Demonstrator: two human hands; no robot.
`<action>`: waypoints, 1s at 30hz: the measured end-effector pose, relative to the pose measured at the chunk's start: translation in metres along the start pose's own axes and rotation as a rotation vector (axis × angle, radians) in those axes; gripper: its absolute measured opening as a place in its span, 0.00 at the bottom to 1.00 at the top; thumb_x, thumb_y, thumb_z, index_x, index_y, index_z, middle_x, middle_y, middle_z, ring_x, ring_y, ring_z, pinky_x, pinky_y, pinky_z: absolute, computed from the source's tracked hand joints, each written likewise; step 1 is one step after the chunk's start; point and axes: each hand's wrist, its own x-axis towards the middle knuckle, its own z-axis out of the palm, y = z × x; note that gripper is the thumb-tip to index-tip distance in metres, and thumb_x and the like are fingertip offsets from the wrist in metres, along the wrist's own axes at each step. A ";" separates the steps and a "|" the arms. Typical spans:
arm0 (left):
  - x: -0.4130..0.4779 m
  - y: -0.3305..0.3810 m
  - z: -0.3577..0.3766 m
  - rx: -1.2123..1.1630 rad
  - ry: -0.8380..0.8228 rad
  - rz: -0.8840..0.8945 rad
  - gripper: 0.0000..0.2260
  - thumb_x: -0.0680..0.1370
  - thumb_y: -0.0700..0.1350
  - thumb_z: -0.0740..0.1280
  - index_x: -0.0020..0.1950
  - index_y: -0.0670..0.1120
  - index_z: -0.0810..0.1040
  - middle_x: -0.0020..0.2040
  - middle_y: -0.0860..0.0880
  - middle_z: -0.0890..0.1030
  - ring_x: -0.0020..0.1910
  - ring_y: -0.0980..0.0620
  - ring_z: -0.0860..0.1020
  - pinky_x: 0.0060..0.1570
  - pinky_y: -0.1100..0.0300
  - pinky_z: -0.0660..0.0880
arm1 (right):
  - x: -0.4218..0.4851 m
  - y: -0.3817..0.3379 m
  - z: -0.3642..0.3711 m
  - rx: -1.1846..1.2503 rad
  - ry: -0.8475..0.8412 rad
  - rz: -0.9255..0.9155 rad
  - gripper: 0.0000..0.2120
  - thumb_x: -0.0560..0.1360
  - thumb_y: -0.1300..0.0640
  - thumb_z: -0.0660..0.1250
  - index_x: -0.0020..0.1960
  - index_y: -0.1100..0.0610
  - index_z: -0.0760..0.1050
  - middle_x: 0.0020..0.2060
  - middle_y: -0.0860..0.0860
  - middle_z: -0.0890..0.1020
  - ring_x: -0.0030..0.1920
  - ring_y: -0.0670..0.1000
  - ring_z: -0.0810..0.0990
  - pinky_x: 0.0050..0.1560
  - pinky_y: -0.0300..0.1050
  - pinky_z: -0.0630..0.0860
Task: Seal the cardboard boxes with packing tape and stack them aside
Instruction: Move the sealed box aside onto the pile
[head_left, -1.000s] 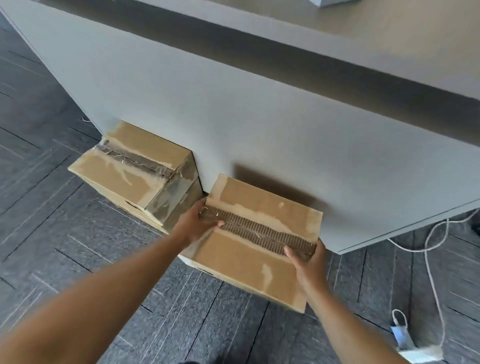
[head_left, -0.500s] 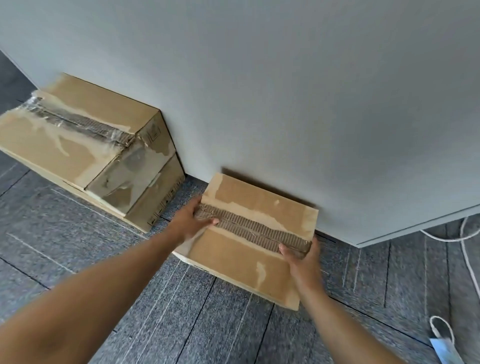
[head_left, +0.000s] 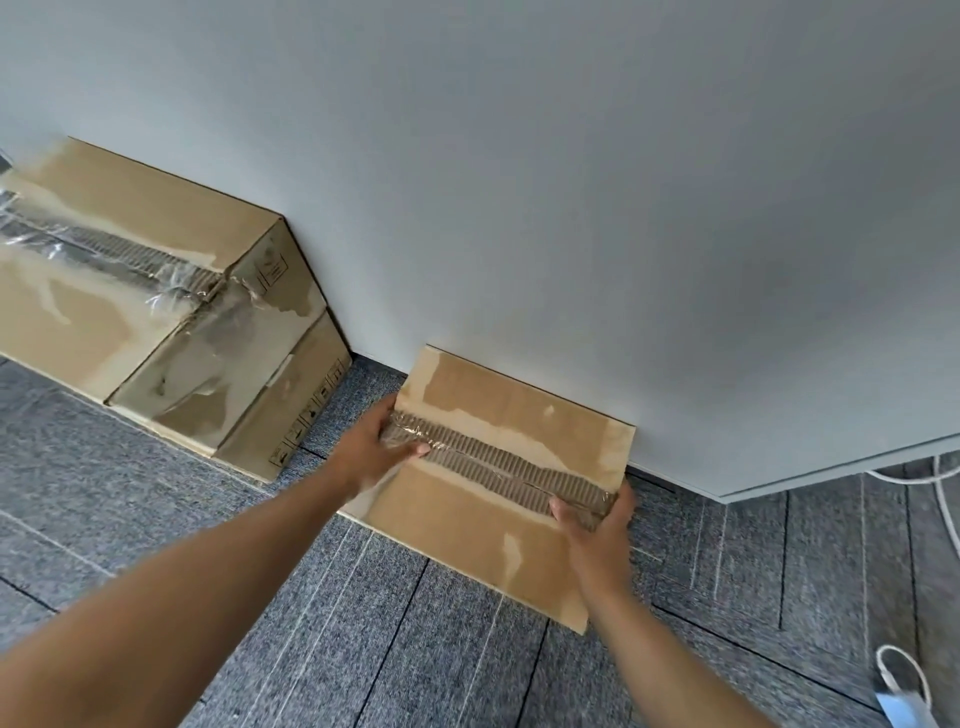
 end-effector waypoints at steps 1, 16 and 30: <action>0.003 -0.004 0.000 0.003 -0.005 -0.006 0.35 0.70 0.49 0.77 0.74 0.54 0.65 0.65 0.46 0.78 0.62 0.43 0.78 0.66 0.35 0.70 | 0.000 -0.002 -0.001 -0.004 -0.012 0.010 0.50 0.63 0.37 0.72 0.76 0.41 0.47 0.71 0.51 0.69 0.66 0.59 0.74 0.63 0.66 0.73; -0.111 0.154 -0.011 0.352 -0.150 -0.442 0.24 0.83 0.35 0.59 0.78 0.35 0.55 0.76 0.37 0.63 0.71 0.39 0.69 0.69 0.52 0.70 | -0.091 -0.141 -0.068 -0.566 -0.375 0.331 0.27 0.79 0.65 0.61 0.76 0.58 0.57 0.64 0.57 0.72 0.43 0.48 0.74 0.32 0.37 0.71; -0.353 0.490 -0.105 0.058 -0.275 -0.173 0.14 0.82 0.41 0.62 0.68 0.45 0.74 0.63 0.45 0.79 0.61 0.42 0.79 0.60 0.49 0.77 | -0.329 -0.426 -0.262 -0.533 -0.445 0.078 0.14 0.80 0.60 0.64 0.64 0.59 0.72 0.40 0.44 0.72 0.38 0.41 0.71 0.32 0.28 0.66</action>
